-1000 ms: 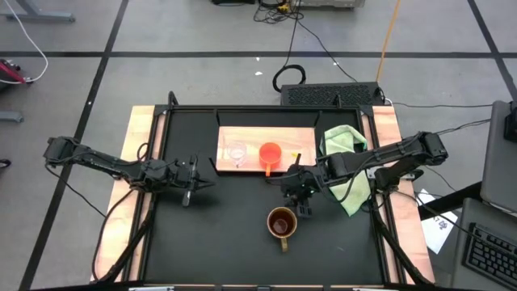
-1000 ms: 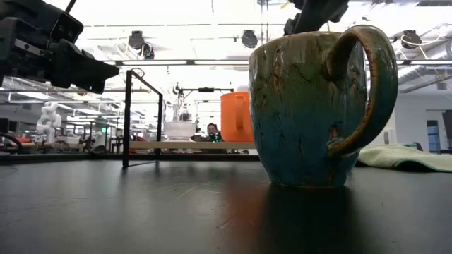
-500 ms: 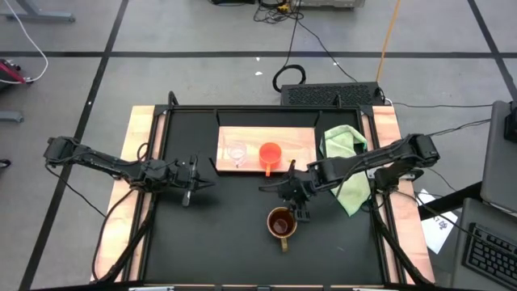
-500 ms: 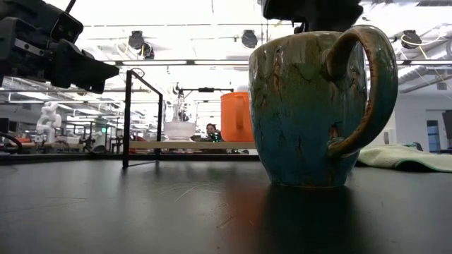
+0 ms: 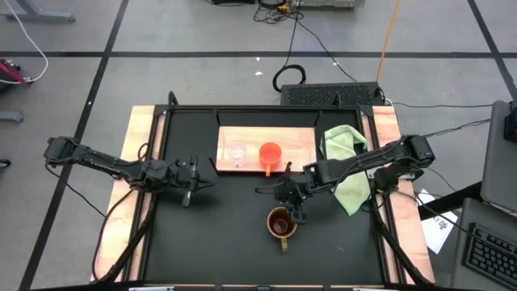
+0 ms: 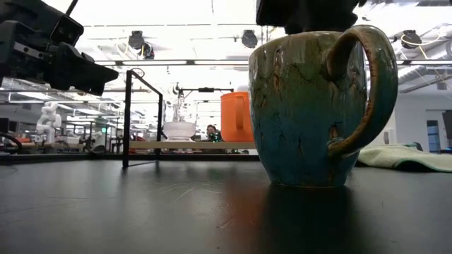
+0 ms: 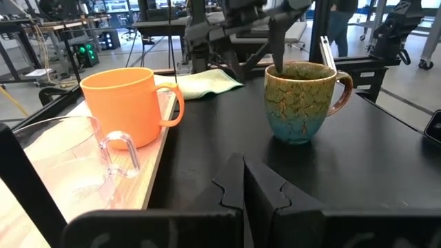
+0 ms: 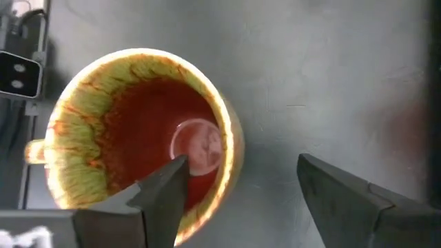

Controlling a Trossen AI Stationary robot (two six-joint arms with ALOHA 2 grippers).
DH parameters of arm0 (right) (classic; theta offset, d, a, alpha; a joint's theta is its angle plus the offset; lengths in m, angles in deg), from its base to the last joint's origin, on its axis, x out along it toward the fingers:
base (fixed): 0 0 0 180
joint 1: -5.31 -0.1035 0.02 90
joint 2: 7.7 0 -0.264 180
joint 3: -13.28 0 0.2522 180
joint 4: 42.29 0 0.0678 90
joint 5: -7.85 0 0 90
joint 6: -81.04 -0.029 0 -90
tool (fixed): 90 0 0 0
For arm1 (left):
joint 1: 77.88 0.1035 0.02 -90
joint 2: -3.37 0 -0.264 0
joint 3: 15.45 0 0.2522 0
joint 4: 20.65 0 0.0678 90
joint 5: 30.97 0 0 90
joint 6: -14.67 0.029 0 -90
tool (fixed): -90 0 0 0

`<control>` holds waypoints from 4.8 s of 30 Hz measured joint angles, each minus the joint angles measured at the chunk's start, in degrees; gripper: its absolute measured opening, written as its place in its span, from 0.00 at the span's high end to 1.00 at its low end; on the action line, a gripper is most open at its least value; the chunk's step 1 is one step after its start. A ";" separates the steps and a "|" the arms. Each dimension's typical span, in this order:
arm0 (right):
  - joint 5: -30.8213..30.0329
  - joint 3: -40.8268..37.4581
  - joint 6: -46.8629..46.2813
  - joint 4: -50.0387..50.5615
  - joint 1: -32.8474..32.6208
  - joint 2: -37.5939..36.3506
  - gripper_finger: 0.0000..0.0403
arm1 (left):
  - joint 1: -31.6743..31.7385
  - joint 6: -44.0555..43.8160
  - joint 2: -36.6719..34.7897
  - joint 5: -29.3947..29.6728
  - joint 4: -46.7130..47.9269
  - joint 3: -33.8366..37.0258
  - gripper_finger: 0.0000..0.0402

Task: Stack small to large cups/mugs on shelf
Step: Put the green mug on the shelf

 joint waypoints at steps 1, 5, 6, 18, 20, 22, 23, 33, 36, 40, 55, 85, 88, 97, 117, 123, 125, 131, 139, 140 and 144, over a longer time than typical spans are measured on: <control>0.29 0.00 -0.02 -0.35 0.00 0.73 0.36 | -0.01 -0.02 0.00 0.01 0.00 0.00 0.99; 2.99 0.00 -0.15 -1.32 0.46 3.13 0.37 | 0.00 -0.03 0.00 0.01 0.07 0.00 0.99; 2.94 0.00 -0.13 -1.26 0.50 3.54 0.37 | -0.01 -0.04 0.00 0.01 0.10 0.00 0.99; 2.97 0.00 1.55 -1.98 0.87 3.72 0.38 | 0.00 -0.07 0.00 0.02 0.37 0.00 0.99; 2.97 0.00 1.79 -2.00 0.87 3.72 0.41 | -0.02 0.11 0.00 0.02 0.38 0.00 0.99; 2.98 0.00 1.88 -2.32 0.87 3.72 0.46 | -0.01 0.13 0.00 0.00 0.37 0.00 0.99; 2.97 0.00 2.03 -2.67 0.87 3.72 0.48 | 0.00 0.17 0.00 0.00 0.38 -0.01 0.99; 3.01 0.00 2.95 -3.20 0.87 3.72 0.71 | 0.00 0.13 0.00 0.00 1.35 0.00 0.99; 3.01 0.00 3.08 -3.27 0.87 3.70 0.77 | 0.00 0.07 0.00 0.00 1.79 0.00 0.99; 3.01 0.00 2.76 -3.78 0.87 3.70 0.85 | 0.00 0.02 0.00 0.00 2.14 0.00 0.99; 2.30 -0.11 4.83 -4.13 0.81 1.23 0.94 | -0.02 -0.09 -0.02 0.00 2.47 0.00 0.99; -8.36 -24.53 -6.38 -14.26 2.38 -27.24 0.94 | -0.02 -0.11 -0.02 0.35 2.84 0.00 0.99; -9.49 -28.43 -7.34 -16.15 2.42 -29.73 0.94 | -0.02 -0.11 0.00 0.35 2.80 0.00 0.99; -9.41 -38.19 -9.60 -25.65 2.40 -34.31 0.94 | -0.02 -0.07 0.00 0.37 2.80 0.00 0.99; -9.12 -30.91 -2.83 -27.56 2.67 -34.94 0.94 | -0.02 0.31 -0.01 0.38 2.82 0.00 0.99; -9.56 -24.14 1.51 -21.01 3.00 -34.94 0.94 | -0.02 0.33 -0.02 0.37 2.84 0.00 0.99; -10.92 -21.12 1.84 -17.85 3.24 -34.50 0.94 | -0.02 0.35 -0.02 0.37 2.82 0.00 0.99; -15.45 -10.79 1.91 -2.08 5.24 -30.29 0.94 | -0.02 0.35 -0.02 0.37 2.83 0.00 0.99; -18.24 -1.75 0.74 11.00 9.71 -23.52 0.94 | -0.02 0.35 -0.02 0.37 2.86 0.00 0.99; -18.26 -1.02 0.94 12.33 10.23 -22.88 0.94 | -0.02 0.35 -0.02 0.37 2.86 0.00 0.99; -17.77 0.77 3.16 15.06 12.19 -20.46 0.94 | -0.02 0.36 -0.02 0.37 2.86 0.00 0.99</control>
